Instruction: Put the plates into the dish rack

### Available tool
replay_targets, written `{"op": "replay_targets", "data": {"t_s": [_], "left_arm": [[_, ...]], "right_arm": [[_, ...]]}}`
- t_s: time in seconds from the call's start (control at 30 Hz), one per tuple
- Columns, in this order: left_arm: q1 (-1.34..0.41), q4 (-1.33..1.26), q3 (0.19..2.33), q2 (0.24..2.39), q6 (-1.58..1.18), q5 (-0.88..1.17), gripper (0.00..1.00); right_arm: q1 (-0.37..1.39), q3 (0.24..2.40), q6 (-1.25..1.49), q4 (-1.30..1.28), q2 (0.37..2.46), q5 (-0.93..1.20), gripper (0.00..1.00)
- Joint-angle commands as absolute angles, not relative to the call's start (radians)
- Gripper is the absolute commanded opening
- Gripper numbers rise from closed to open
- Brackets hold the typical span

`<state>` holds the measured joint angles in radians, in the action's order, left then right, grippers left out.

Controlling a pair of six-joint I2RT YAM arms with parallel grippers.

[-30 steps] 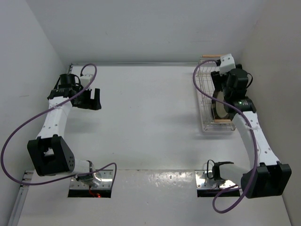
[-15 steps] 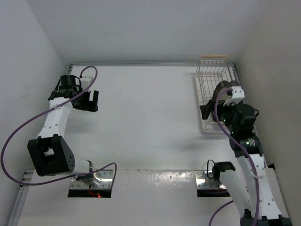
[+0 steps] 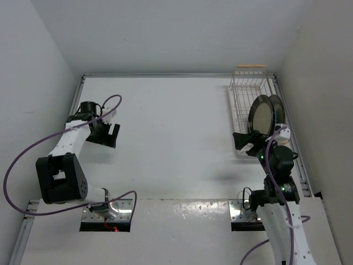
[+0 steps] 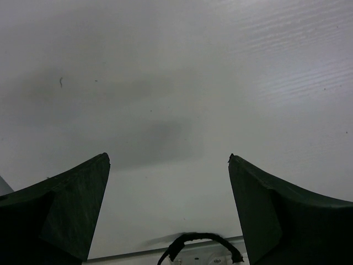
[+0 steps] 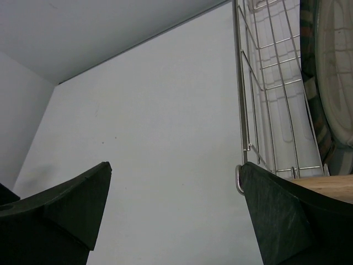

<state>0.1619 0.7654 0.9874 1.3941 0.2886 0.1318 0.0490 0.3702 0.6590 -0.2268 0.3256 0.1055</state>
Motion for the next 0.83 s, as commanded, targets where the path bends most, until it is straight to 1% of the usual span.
{"op": "replay_targets", "data": {"t_s": [0.0, 0.2, 0.3, 0.43, 0.6, 0.8], "left_arm": [[0.15, 0.765, 0.992, 1.393, 0.301, 0.133, 0.93], [0.15, 0.765, 0.992, 1.373, 0.301, 0.158, 0.93], [0.15, 0.765, 0.992, 1.373, 0.301, 0.158, 0.93], [0.15, 0.765, 0.992, 1.373, 0.291, 0.158, 0.93], [0.15, 0.765, 0.992, 1.373, 0.291, 0.158, 0.93], [0.141, 0.765, 0.992, 1.373, 0.291, 0.158, 0.93]], "right_arm": [[0.055, 0.284, 0.713, -0.554, 0.338, 0.158, 1.0], [0.057, 0.333, 0.623, -0.563, 0.296, 0.232, 1.0], [0.054, 0.377, 0.582, -0.563, 0.238, 0.224, 1.0], [0.057, 0.405, 0.542, -0.597, 0.23, 0.201, 1.0], [0.054, 0.422, 0.541, -0.598, 0.238, 0.207, 1.0], [0.055, 0.422, 0.581, -0.615, 0.268, 0.156, 1.0]]}}
